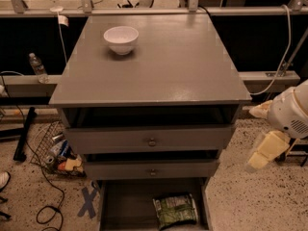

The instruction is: Pick green jalapeno chip bag from bottom drawer and place on counter

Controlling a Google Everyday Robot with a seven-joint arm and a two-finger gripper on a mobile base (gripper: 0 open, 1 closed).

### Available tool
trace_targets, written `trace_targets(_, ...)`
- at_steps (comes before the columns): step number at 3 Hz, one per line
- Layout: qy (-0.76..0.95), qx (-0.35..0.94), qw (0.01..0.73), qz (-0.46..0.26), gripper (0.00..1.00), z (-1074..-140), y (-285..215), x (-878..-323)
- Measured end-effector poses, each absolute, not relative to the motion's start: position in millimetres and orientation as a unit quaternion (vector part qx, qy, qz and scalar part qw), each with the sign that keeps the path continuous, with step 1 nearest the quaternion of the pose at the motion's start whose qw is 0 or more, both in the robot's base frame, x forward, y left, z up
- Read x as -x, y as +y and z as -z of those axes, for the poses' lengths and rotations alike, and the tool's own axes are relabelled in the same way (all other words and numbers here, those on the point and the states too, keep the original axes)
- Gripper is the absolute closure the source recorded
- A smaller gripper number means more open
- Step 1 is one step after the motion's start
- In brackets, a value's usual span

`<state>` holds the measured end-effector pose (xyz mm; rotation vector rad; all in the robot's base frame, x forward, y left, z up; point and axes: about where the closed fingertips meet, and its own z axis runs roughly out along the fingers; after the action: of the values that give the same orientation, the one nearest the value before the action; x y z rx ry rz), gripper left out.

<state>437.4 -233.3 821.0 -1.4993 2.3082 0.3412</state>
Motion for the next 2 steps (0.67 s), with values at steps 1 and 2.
trace_targets(1,0.829,0.503,0.183,-0.160,0.00,-755.0,-234.1,-426.4)
trace_targets(2,0.848,0.474,0.169,-0.166,0.00,-695.8,-227.0,-409.4)
